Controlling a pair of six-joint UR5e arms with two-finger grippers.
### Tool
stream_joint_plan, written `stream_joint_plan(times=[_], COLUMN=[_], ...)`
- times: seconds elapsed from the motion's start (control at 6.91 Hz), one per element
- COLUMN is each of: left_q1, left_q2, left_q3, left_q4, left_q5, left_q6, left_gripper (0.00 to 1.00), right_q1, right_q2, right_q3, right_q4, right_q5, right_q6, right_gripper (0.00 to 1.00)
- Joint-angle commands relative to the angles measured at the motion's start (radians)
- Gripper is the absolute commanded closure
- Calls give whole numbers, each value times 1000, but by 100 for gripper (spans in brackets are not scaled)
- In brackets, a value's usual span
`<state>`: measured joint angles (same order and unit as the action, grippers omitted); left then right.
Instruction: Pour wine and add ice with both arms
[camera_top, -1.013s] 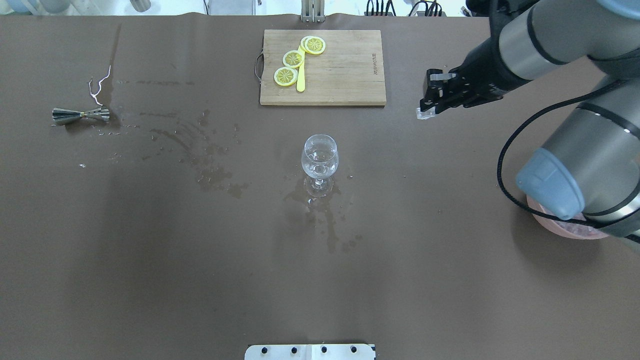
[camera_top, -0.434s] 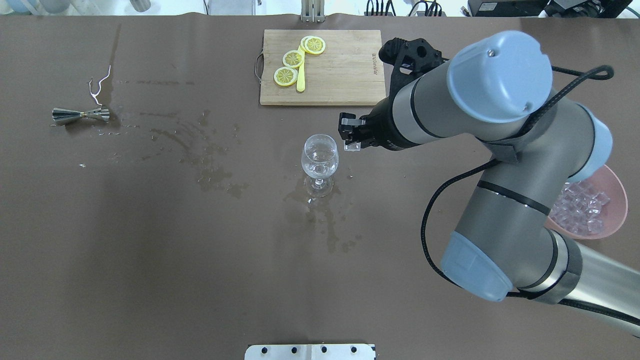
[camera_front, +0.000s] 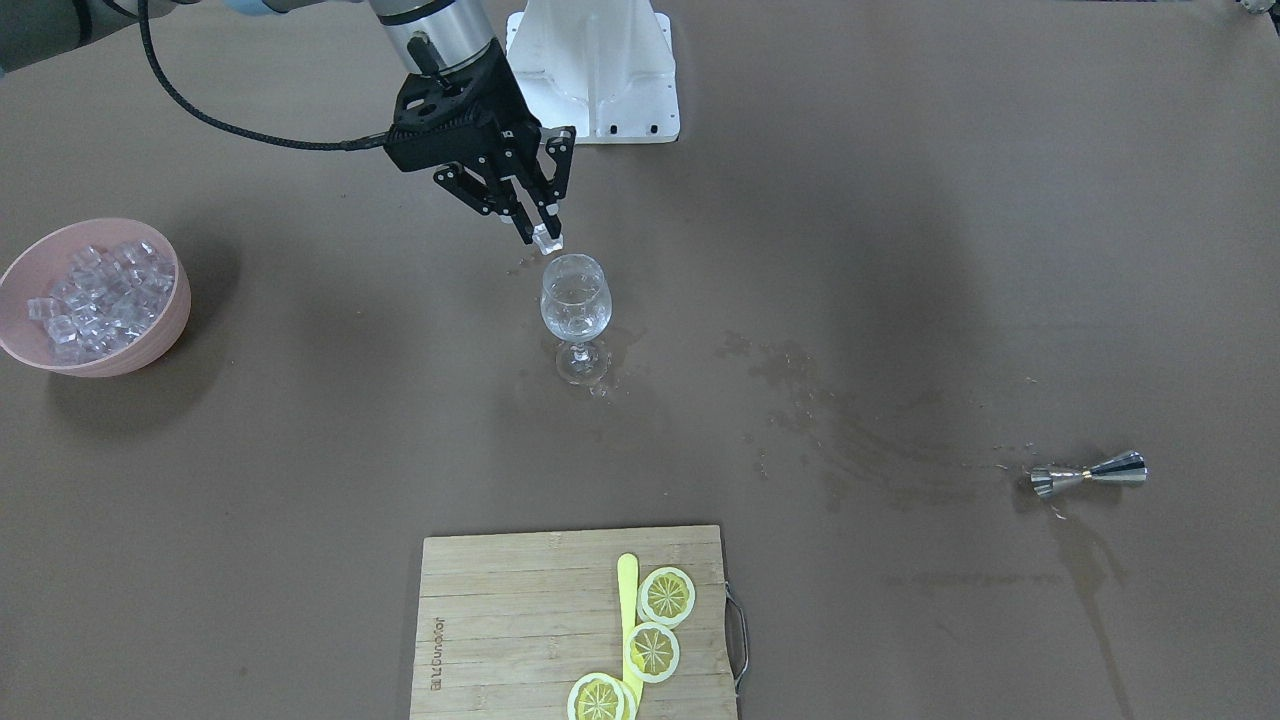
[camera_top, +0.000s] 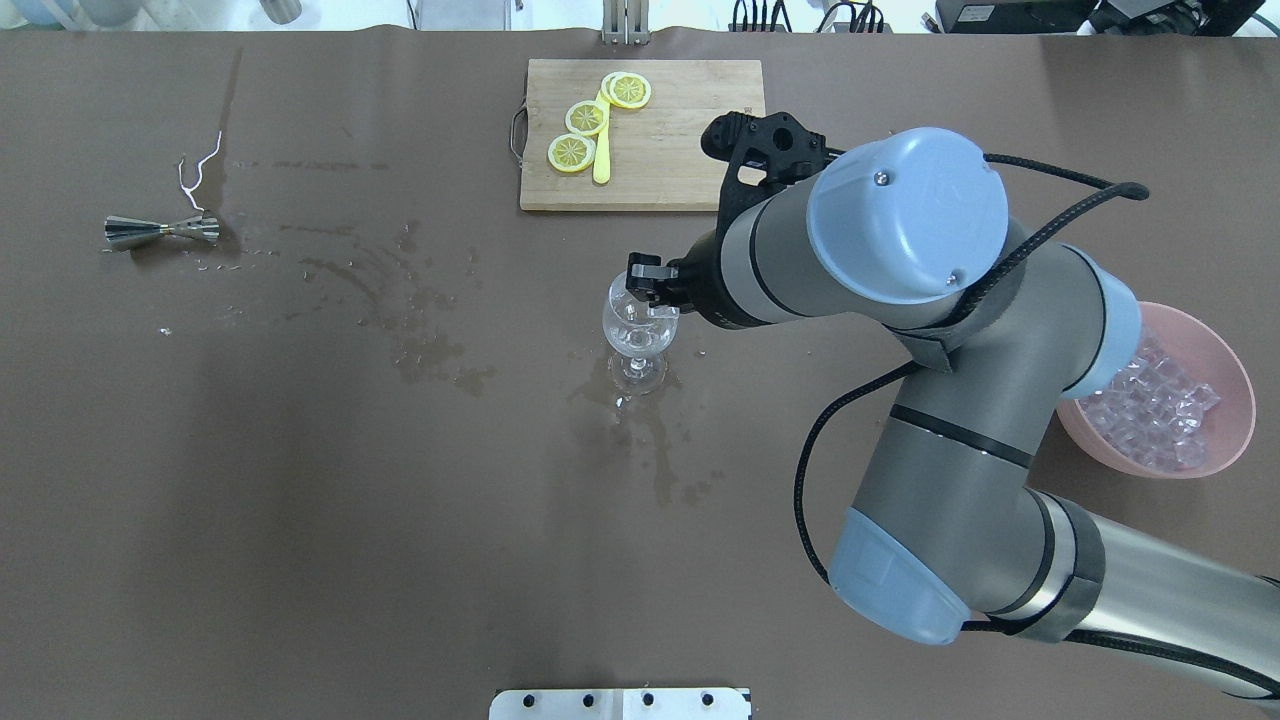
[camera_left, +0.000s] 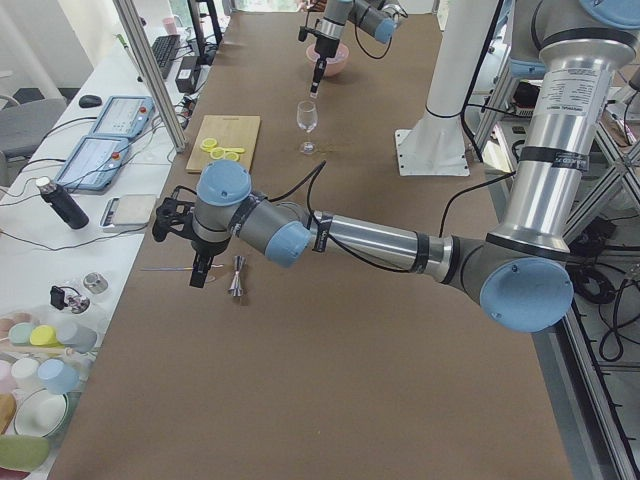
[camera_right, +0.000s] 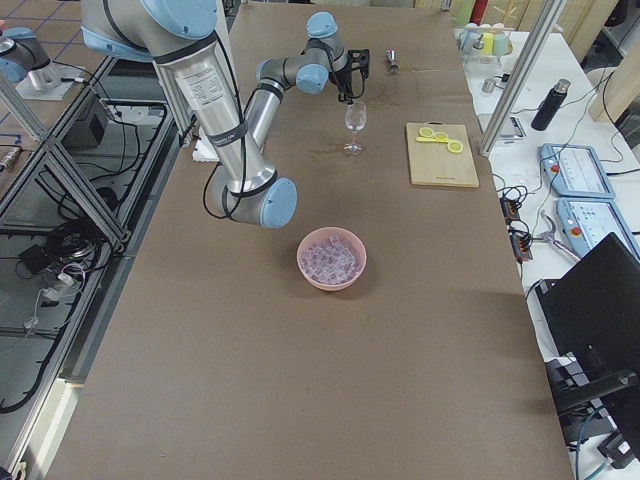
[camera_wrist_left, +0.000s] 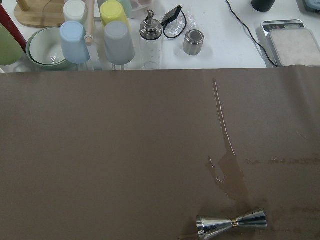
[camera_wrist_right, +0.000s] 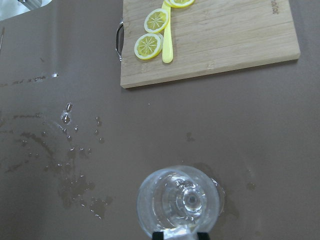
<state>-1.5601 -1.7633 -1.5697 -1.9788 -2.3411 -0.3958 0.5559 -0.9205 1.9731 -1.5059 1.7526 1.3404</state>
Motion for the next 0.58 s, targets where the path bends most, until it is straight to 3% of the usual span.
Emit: stream_joint_plan(times=[0.0, 0.43], left_q1=[0, 2], left_q2=[1, 5], left_q3=[2, 2], left_q4=[0, 0], left_q5=[0, 5], left_q6=[0, 0], left_gripper=[2, 2], right_q1=[-4, -2], right_q2=[29, 28], right_q3=[-39, -46], right_q4=[1, 0], right_q5=[-18, -24], right_q6=[-1, -10], right_gripper=[100, 100])
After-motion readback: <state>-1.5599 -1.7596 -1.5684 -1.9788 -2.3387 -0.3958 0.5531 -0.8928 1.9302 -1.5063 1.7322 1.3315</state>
